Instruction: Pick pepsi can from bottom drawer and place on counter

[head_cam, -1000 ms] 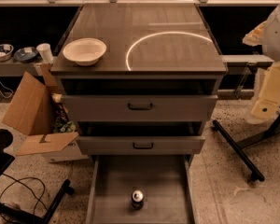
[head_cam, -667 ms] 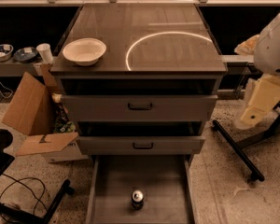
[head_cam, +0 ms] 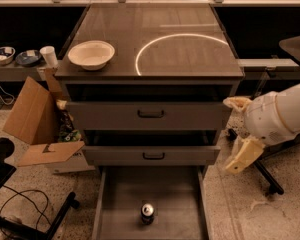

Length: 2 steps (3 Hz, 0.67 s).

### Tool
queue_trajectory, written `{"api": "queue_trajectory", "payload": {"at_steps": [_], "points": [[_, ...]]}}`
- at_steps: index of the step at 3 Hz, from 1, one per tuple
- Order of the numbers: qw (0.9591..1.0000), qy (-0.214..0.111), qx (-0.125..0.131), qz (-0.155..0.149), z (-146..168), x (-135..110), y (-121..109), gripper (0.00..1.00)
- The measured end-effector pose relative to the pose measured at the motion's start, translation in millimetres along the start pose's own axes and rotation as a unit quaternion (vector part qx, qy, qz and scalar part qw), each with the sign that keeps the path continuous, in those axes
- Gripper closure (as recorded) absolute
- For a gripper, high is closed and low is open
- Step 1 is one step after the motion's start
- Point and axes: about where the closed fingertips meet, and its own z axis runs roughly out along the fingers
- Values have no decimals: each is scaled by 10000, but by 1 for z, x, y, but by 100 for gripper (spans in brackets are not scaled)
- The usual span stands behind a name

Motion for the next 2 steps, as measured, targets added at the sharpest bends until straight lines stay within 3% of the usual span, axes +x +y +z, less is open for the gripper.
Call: {"api": "queue_trajectory", "payload": {"at_steps": [1,2], "points": [[9971,-714,190,168,55,19,-7,0],[9903,-1270,148,543,119,35,-9,0]]}}
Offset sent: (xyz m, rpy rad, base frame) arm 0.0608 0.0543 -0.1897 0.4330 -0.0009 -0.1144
